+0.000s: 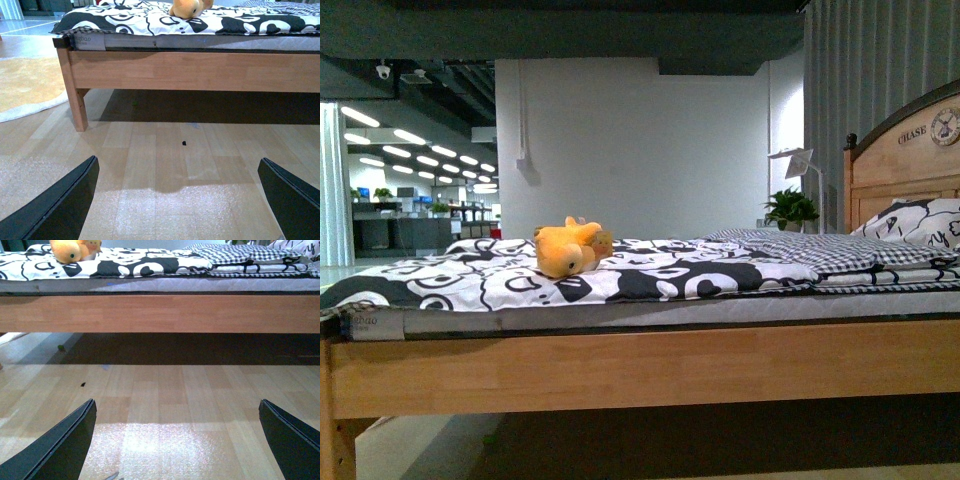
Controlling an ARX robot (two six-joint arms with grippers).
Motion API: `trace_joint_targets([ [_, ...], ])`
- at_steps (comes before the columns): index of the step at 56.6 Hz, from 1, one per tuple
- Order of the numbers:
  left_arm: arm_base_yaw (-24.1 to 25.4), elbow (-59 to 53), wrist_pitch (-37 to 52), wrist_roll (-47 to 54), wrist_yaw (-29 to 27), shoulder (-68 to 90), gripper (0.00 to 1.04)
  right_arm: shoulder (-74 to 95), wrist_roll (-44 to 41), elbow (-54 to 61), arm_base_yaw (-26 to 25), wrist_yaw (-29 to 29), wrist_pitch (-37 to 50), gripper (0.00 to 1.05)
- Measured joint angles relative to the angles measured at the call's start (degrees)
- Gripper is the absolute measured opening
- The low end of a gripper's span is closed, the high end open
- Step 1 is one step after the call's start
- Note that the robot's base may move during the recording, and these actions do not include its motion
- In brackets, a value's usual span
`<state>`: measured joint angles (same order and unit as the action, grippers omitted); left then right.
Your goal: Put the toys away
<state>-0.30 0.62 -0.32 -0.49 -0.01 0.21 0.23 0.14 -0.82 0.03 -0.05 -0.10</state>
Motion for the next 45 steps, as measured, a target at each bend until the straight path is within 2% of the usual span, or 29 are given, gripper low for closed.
trace_joint_targets([
  [45, 0.0, 0.0, 0.0, 0.0, 0.0, 0.0, 0.98, 0.0, 0.0, 0.0, 0.0, 0.0, 0.0, 0.98],
])
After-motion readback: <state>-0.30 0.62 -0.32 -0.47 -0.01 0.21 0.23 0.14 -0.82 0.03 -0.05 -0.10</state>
